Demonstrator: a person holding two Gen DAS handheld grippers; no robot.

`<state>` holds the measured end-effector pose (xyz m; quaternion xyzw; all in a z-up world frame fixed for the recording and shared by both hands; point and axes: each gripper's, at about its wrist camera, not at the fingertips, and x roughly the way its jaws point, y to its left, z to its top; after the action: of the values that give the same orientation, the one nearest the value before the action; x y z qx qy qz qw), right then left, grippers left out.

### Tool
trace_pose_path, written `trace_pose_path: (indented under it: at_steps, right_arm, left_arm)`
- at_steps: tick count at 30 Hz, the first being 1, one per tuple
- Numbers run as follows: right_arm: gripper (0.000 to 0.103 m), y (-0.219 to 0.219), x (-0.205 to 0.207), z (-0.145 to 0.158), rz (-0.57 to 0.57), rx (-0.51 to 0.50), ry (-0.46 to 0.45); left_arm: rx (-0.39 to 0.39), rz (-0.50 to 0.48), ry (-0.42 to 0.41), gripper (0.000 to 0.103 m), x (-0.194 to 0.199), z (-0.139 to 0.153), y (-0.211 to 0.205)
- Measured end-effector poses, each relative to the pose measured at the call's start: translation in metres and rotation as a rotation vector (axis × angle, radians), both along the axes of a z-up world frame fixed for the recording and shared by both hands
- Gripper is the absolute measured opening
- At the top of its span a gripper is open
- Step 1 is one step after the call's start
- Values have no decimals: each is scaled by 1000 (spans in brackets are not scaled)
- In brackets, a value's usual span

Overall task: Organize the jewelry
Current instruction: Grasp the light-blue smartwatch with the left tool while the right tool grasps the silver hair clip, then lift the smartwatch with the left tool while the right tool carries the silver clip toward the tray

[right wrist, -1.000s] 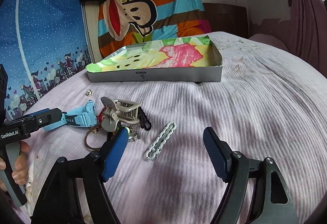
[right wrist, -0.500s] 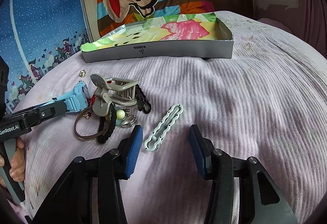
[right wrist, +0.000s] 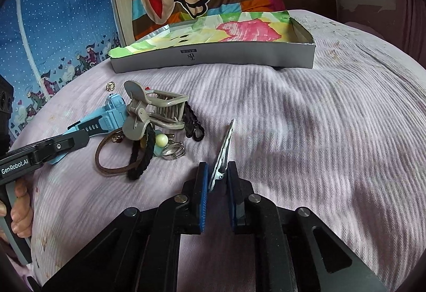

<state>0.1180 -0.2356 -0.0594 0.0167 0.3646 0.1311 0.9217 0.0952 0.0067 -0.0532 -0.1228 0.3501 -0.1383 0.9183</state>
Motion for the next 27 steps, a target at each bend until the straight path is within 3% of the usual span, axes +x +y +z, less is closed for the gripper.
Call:
trace_pose_path:
  at_steps: [8,17,27]
  right_arm:
    - [11,-10,-4,-4,9,49,-25]
    - [11,-12,-8,-4,15,65,-63]
    - [11,-13,-16,-1,25,74,-94]
  left_arm:
    - [12,-49,-70,12,-11,2,-10]
    - [57,-23,-164,10,-25,11,-15]
    - [66,4,-156,10,-23,9,-13]
